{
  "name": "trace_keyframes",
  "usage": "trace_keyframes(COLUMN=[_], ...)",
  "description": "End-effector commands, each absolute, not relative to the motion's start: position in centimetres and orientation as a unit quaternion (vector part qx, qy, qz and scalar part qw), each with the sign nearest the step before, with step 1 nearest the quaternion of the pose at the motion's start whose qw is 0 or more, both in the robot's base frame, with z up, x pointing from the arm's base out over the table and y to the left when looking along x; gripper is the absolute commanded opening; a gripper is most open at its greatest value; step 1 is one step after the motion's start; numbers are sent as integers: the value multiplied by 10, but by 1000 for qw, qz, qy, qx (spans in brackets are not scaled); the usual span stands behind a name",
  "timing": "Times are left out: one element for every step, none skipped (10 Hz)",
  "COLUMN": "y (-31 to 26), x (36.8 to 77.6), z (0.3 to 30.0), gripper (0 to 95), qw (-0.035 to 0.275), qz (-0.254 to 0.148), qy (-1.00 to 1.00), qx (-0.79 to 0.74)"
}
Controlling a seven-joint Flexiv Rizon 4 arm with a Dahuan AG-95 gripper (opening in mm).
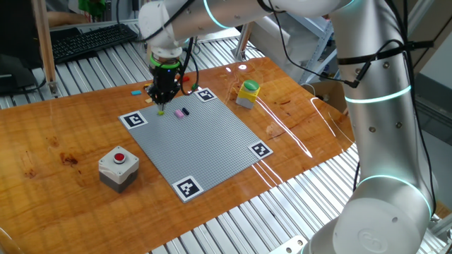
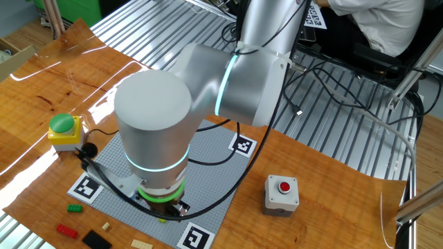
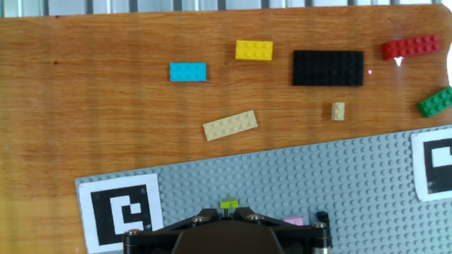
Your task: Build with small Lego blocks
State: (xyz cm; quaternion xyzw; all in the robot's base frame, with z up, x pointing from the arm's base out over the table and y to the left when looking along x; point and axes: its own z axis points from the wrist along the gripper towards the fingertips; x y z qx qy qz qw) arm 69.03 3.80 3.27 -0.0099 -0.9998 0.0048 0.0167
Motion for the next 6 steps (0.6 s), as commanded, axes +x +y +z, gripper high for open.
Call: trace_keyframes(y=[38, 38, 39, 39, 39, 39], x=[690, 689, 689, 690, 690, 690], z=[33, 34, 33, 32, 31, 30], gripper=[0, 0, 0, 0, 0, 0], qw=[13, 13, 13, 13, 12, 12], qz=[7, 7, 6, 6, 7, 7], qy=[-1000, -1000, -1000, -1000, -1000, -1000], qx=[-11, -10, -4, -2, 0, 1])
